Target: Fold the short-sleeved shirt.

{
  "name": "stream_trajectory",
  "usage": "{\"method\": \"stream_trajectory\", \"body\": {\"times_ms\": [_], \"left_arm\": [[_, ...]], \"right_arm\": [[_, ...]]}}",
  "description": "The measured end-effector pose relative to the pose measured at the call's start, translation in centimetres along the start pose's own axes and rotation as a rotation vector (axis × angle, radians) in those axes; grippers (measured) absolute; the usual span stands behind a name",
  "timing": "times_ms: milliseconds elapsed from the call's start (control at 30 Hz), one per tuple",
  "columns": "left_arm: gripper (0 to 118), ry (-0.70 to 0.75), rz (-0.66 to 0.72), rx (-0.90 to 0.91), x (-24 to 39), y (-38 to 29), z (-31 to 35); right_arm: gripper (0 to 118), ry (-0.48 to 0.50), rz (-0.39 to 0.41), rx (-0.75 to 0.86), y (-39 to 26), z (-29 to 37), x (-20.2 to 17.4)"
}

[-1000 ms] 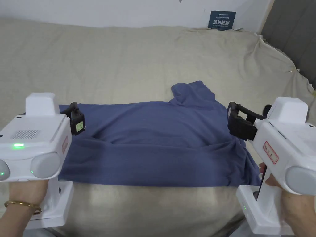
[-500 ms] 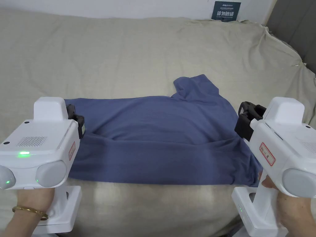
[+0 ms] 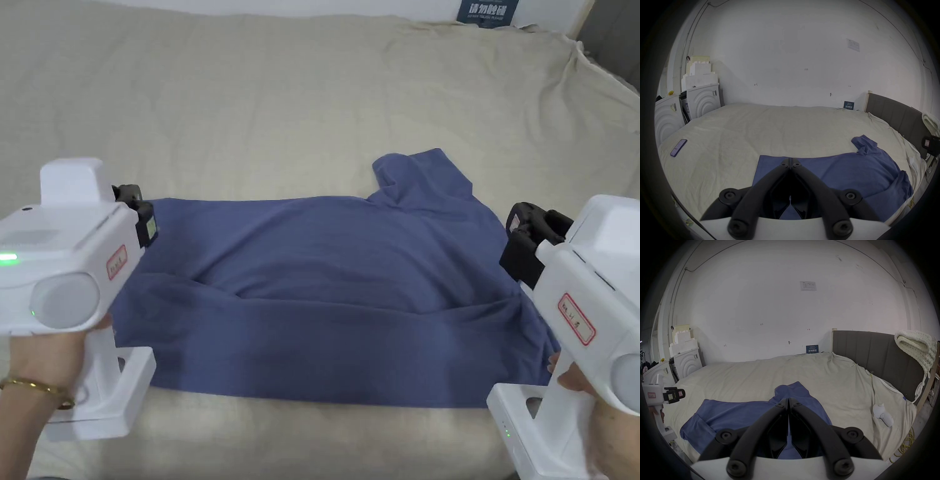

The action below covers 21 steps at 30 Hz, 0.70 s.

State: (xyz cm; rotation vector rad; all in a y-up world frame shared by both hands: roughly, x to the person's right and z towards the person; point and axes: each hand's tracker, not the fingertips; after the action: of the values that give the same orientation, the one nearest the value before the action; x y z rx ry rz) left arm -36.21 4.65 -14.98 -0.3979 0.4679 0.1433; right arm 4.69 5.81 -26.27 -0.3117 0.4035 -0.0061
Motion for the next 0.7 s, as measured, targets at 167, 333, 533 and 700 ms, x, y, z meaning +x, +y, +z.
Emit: {"method": "stream_trajectory", "body": {"times_ms": [167, 333, 533, 700], "left_arm": [[0, -0.028, 0.114, -0.145, -2.3, 2.9, -5.5], [68, 0.034, 0.212, -0.269, -4.4, 4.6, -11.3], [112, 0.105, 0.171, -0.495, -6.0, 5.0, -18.2], [111, 0.162, 0.09, -0.631, -6.3, 4.5, -22.2]], "right_arm": [[0, 0.003, -0.002, -0.02, 0.6, -2.3, 0.3], [0, 0.002, -0.005, -0.041, 1.1, -4.2, -0.1], [1, -0.007, -0.027, -0.084, 0.3, -6.8, 0.1], [1, -0.018, -0.026, -0.108, -0.7, -8.1, 1.0]]}}
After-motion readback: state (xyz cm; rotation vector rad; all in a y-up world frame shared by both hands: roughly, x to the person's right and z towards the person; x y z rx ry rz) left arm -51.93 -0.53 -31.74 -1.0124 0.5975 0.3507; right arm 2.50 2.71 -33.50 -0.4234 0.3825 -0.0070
